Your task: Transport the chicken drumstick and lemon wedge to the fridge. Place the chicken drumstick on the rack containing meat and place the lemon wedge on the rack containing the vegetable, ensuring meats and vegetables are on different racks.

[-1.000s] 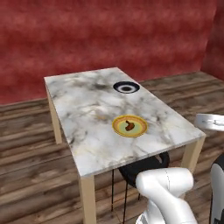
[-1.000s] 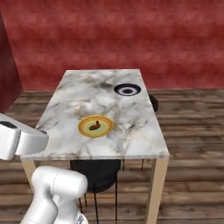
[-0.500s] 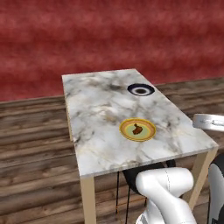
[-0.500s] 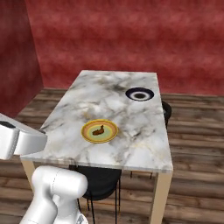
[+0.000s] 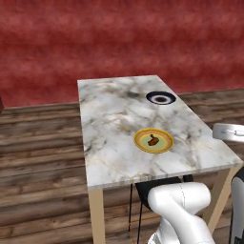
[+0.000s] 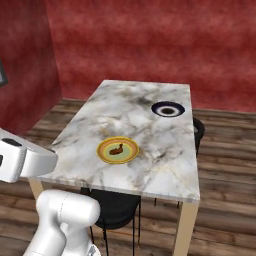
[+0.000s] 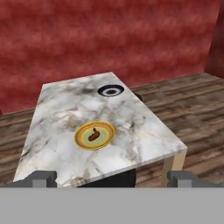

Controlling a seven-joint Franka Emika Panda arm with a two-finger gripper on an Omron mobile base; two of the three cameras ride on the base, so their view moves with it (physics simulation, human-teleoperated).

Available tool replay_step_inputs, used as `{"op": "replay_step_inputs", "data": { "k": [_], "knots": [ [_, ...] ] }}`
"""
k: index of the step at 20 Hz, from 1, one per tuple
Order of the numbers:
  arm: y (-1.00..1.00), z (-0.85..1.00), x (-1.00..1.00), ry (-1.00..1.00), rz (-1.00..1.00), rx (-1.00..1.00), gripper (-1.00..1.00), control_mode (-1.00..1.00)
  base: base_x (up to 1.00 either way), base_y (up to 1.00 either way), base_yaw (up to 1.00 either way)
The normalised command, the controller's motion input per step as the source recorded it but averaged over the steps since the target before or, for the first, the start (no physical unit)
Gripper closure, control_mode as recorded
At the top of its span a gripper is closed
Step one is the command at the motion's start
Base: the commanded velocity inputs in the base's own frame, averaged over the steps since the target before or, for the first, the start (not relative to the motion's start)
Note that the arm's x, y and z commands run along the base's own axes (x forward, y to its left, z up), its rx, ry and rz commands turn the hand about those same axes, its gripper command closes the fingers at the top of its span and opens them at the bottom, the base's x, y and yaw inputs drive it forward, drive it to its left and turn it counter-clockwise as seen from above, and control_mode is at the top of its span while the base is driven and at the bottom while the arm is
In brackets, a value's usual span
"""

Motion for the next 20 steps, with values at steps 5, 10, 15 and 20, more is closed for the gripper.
{"op": "replay_step_inputs", "data": {
  "k": [5,10,15,20],
  "knots": [
    [0.00,0.00,0.00,0.00,0.00,0.00,-1.00,1.00,0.43,0.00,0.00],
    [-0.18,-0.27,0.74,0.17,0.03,0.10,-1.00,-1.00,0.20,-0.02,0.00],
    [-0.03,-0.37,1.00,0.22,0.00,-0.02,-1.00,-1.00,0.00,0.00,0.00],
    [0.30,-0.56,1.00,0.34,-0.05,-0.08,-1.00,-1.00,0.00,0.00,0.00]
  ]
}}
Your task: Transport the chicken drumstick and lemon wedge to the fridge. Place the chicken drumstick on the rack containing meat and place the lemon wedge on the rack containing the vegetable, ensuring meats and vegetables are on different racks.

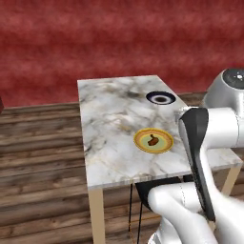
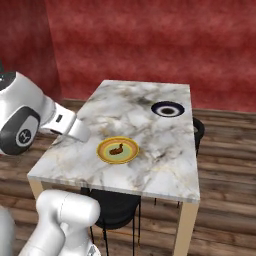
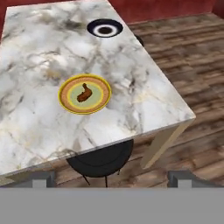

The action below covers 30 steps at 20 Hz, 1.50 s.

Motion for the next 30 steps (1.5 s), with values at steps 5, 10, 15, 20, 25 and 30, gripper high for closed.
{"op": "replay_step_inputs", "data": {
  "k": [5,10,15,20,25,30],
  "knots": [
    [0.09,-0.77,0.99,0.35,-0.01,0.01,-1.00,-1.00,0.00,0.00,0.00],
    [-0.02,-0.85,0.89,0.25,0.00,0.10,-1.00,-1.00,0.00,0.00,0.00],
    [-0.02,-0.61,0.86,0.09,0.00,0.05,-1.00,-1.00,0.00,0.00,0.00],
    [-0.08,-0.48,0.90,0.10,0.00,0.00,-1.00,-1.00,0.00,0.00,0.00],
    [-0.08,-0.54,0.90,0.26,0.00,0.00,-1.00,-1.00,0.00,0.00,0.00],
    [-0.18,-0.40,0.64,0.02,-0.01,0.00,-1.00,-1.00,0.00,0.00,0.00]
  ]
}}
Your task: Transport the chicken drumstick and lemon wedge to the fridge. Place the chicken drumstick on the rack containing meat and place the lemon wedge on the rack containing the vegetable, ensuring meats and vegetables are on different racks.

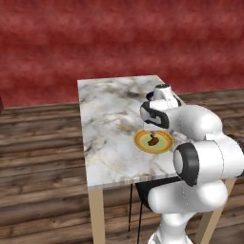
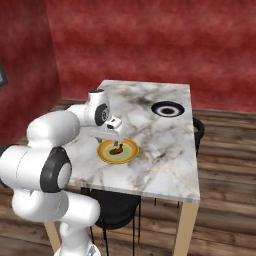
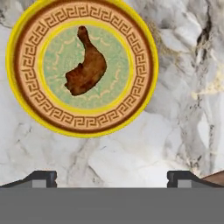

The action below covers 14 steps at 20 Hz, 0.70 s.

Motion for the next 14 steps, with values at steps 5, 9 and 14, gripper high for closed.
{"op": "replay_step_inputs", "data": {
  "k": [5,9,14],
  "knots": [
    [-0.18,-0.46,0.42,0.05,-0.10,0.01,-1.00,-1.00,0.00,0.00,0.00],
    [0.00,-0.53,0.51,0.01,-0.19,0.01,-1.00,-1.00,0.00,0.00,0.00],
    [0.00,-0.42,0.56,0.00,-0.29,0.04,-1.00,-1.00,0.00,0.00,0.00]
  ]
}}
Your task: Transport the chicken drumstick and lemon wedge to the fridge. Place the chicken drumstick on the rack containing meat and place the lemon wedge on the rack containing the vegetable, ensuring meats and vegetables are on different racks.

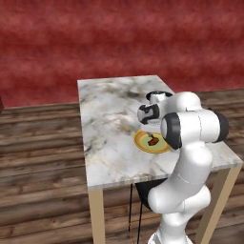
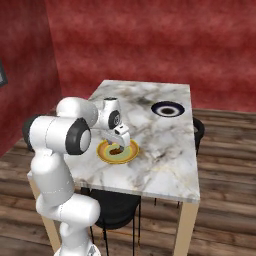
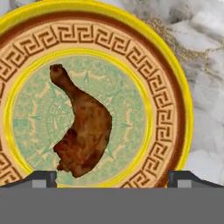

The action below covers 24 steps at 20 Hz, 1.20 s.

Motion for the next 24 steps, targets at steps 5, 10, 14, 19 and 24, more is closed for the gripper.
{"op": "replay_step_inputs", "data": {
  "k": [5,10,14,19,24],
  "knots": [
    [0.00,-0.38,0.45,0.00,-0.26,0.03,-1.00,-1.00,0.00,0.00,0.00],
    [0.00,-0.30,0.33,0.00,-0.17,0.00,-1.00,-1.00,0.00,0.00,0.00],
    [0.00,-0.14,0.06,0.00,-0.08,0.00,-1.00,-1.00,0.00,0.00,0.00],
    [0.00,0.00,-0.15,0.00,0.00,0.00,-1.00,-1.00,0.00,0.00,0.00],
    [0.00,0.00,-0.34,0.00,-0.01,0.00,-1.00,-1.00,0.00,0.00,0.00]
  ]
}}
